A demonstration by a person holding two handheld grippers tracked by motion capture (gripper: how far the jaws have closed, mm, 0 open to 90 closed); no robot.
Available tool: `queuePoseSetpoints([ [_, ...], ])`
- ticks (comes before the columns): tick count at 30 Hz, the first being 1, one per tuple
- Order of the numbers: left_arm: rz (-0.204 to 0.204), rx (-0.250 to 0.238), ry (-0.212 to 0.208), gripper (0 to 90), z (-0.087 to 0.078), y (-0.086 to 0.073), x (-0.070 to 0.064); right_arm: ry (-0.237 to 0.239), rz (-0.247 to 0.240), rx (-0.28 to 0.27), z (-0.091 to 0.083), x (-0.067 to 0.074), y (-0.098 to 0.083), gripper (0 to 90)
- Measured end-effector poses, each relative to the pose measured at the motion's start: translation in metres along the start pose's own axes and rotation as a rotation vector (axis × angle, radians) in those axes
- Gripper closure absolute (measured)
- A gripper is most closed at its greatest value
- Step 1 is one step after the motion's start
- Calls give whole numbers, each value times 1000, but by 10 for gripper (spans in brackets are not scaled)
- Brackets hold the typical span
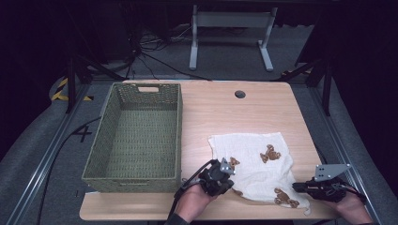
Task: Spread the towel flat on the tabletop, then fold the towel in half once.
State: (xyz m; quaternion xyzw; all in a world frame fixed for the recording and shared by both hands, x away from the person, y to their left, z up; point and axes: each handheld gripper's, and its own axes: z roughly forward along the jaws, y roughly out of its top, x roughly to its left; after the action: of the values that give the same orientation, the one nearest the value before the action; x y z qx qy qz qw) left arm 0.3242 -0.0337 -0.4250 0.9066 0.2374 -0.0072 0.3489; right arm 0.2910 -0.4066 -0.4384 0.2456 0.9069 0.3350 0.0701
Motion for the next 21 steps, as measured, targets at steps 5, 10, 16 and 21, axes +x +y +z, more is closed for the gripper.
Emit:
queuePoseSetpoints([
  [5, -25, 6, 71, 885, 18, 17, 25, -5, 0, -2, 0, -1, 1, 853],
  [10, -52, -23, 92, 747, 14, 18, 30, -6, -2, -6, 1, -3, 2, 853],
  [16, -2, -5, 70, 701, 8, 2, 7, -2, -5, -3, 2, -3, 3, 853],
  [21, 10, 14, 130, 625, 15, -7, 6, 0, -5, -5, 2, -2, 4, 853],
])
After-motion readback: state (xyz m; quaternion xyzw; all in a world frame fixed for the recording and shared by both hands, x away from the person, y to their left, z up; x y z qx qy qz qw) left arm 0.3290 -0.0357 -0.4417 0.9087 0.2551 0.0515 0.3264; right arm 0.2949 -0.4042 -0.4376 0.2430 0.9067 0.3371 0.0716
